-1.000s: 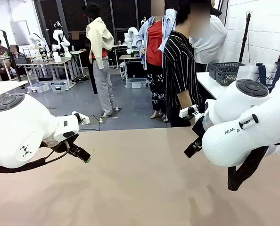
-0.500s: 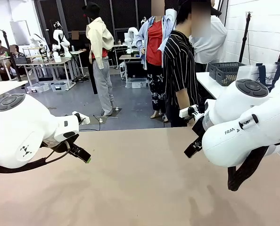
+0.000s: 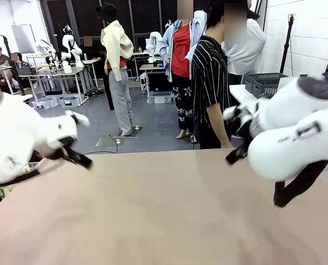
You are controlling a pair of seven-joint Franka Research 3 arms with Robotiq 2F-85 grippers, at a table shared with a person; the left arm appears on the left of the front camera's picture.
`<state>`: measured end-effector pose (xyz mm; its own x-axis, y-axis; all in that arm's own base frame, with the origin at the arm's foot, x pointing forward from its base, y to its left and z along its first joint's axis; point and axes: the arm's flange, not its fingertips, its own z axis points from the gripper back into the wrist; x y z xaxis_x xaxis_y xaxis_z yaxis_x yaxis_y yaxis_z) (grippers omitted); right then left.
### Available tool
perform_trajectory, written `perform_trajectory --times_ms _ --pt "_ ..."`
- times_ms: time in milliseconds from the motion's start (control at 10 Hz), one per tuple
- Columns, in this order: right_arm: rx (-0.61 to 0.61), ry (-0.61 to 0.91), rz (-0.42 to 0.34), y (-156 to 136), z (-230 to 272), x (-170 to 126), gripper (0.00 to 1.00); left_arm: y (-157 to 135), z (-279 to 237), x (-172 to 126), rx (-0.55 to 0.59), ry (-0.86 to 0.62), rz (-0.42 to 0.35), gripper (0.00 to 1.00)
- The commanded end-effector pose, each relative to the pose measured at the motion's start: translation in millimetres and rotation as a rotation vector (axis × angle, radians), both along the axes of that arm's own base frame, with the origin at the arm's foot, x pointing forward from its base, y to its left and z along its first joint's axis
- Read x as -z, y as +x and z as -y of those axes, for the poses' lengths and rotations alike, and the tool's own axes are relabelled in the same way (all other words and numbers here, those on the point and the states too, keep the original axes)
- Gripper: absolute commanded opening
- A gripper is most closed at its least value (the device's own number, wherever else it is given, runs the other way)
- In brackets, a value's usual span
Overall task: Transfer purchased items from the store into the shopping bag.
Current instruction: Open the Reusable shopping bag in the center of the table.
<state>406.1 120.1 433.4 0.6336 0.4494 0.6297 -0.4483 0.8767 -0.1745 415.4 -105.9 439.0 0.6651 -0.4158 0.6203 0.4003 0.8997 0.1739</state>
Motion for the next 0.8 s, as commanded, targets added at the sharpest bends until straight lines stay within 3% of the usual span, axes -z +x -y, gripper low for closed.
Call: perform_trajectory --times_ms 0,200,400,700 --pt "0.181 0.052 0.129 -4 65 -48 1.00 -50 -72 -33 -0.174 0.017 0.105 1.00" --pt "0.427 0.146 0.123 3 166 -62 1.00 -77 -157 -30 -0.351 0.003 0.068 1.00" --pt "0.594 0.252 0.060 1 256 -39 1.00 -102 -229 -7 -0.491 -0.101 0.064 1.00" --pt "0.700 0.357 -0.001 -6 326 -1 1.00 -127 -285 14 -0.608 -0.190 0.055 1.00"
